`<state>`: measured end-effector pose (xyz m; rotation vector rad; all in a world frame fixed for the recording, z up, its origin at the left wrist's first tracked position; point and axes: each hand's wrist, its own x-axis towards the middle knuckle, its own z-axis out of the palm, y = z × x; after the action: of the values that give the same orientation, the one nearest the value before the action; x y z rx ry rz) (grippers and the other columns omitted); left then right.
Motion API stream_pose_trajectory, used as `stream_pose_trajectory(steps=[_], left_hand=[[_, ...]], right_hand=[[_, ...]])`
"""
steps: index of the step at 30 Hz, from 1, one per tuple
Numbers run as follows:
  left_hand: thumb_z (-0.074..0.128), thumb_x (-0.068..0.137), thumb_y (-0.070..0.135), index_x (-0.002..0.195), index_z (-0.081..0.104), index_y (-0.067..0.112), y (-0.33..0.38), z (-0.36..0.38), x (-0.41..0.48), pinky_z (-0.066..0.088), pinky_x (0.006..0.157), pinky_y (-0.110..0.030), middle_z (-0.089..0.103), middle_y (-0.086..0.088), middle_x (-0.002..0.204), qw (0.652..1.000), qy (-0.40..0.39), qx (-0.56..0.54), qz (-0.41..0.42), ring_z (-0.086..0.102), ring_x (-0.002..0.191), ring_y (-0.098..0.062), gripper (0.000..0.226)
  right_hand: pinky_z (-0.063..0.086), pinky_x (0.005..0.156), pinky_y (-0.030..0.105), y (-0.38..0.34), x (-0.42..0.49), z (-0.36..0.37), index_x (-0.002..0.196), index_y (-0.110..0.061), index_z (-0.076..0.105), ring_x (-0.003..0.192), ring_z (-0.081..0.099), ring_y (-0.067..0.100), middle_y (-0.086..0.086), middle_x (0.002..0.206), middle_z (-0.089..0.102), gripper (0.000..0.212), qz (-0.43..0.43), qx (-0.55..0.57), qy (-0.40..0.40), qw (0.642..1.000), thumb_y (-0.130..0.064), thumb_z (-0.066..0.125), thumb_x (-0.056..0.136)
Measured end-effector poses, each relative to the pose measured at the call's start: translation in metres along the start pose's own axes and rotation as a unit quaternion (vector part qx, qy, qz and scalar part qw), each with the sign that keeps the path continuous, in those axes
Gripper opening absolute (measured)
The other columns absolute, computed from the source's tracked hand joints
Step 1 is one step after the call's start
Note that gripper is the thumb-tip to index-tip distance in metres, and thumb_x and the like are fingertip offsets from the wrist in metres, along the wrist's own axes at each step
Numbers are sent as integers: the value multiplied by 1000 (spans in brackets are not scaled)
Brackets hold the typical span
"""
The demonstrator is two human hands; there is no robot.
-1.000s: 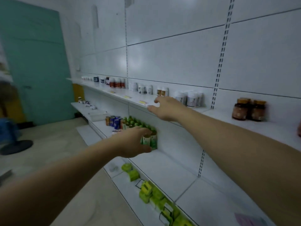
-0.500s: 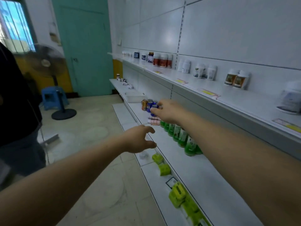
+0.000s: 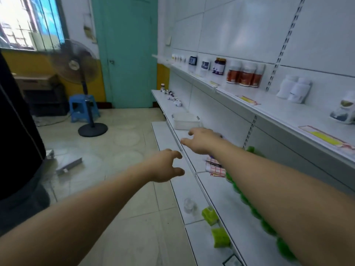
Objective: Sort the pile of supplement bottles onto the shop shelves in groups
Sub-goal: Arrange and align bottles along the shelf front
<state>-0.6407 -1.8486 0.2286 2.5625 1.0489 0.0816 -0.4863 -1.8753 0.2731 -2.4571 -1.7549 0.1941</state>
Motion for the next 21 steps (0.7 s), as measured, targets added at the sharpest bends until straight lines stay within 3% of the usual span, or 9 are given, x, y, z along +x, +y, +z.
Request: stream_pose_trajectory(steps=[7,11,21], left_hand=[[58,89,45,140,41,23,-108,-72,153,37,105,-34,41,-2,144,1000,8,-15,-4,45,127,-22,58],[57,90,46,140,41,24,-151,-102,230,36,104,-33,41,0,145,1000,-13,-10,4,44,128,-21,57],[57,90,44,138,44,22,-228,-137,471,37,98,-30,44,-3,141,1000,-18,19,4,47,123,-22,54]], right_hand=[[42,93,36,-29,194,-12,142,-20,40,119,50,27,9,140,48,60,38,9,-6,999,-53,45,92],[43,96,41,-31,284,-18,130,-20,48,115,51,26,9,133,53,46,35,30,5,999,-49,46,94],[43,93,37,5,538,6,137,-18,44,119,50,28,8,139,50,58,56,-7,-22,998,-54,44,92]])
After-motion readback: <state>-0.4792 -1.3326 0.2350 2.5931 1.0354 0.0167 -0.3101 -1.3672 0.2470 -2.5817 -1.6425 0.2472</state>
